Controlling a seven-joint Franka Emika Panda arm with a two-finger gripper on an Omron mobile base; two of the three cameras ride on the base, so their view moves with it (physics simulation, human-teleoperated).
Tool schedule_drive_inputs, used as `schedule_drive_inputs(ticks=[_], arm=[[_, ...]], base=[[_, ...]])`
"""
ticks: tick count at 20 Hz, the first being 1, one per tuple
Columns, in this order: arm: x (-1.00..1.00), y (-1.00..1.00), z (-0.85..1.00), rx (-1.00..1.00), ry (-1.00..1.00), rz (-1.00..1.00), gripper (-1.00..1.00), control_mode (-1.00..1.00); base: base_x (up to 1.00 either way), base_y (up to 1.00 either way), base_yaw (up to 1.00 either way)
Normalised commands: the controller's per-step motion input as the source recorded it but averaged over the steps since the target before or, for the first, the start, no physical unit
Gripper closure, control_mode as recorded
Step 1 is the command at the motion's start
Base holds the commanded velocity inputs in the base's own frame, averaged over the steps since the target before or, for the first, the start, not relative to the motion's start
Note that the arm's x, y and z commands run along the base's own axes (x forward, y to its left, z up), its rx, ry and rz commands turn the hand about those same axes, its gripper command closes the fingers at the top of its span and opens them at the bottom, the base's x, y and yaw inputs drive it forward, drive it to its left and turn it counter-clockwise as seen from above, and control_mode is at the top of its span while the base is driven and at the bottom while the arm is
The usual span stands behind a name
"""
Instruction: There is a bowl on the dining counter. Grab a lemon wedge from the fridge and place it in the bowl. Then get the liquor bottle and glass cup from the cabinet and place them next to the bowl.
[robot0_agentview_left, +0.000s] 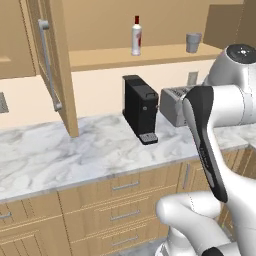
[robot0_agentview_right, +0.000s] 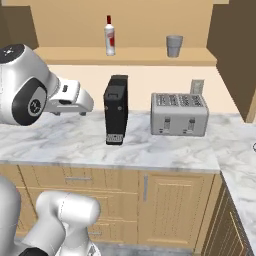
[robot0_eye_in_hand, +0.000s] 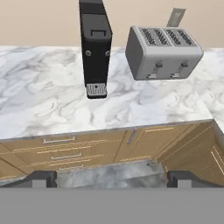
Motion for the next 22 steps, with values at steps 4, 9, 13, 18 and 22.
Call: schedule_drive_inputs(ticks=[4, 9, 13, 18, 22], arm=[[0.0, 0.0, 0.0, 0.0, 0.0, 0.0, -1.0, 1.0], [0.0, 0.0, 0.0, 0.0, 0.0, 0.0, -1.0, 1.0], [0.0, 0.0, 0.0, 0.0, 0.0, 0.0, -1.0, 1.0], [0.0, 0.0, 0.0, 0.0, 0.0, 0.0, -1.0, 1.0], [-0.09, -0.02, 0.34, 0.17, -0.24, 0.01, -1.0, -1.0]], base=[[0.43, 0.0, 0.03], [0.31, 0.0, 0.13], [0.74, 0.0, 0.13], [0.82, 0.0, 0.08], [0.06, 0.0, 0.01]])
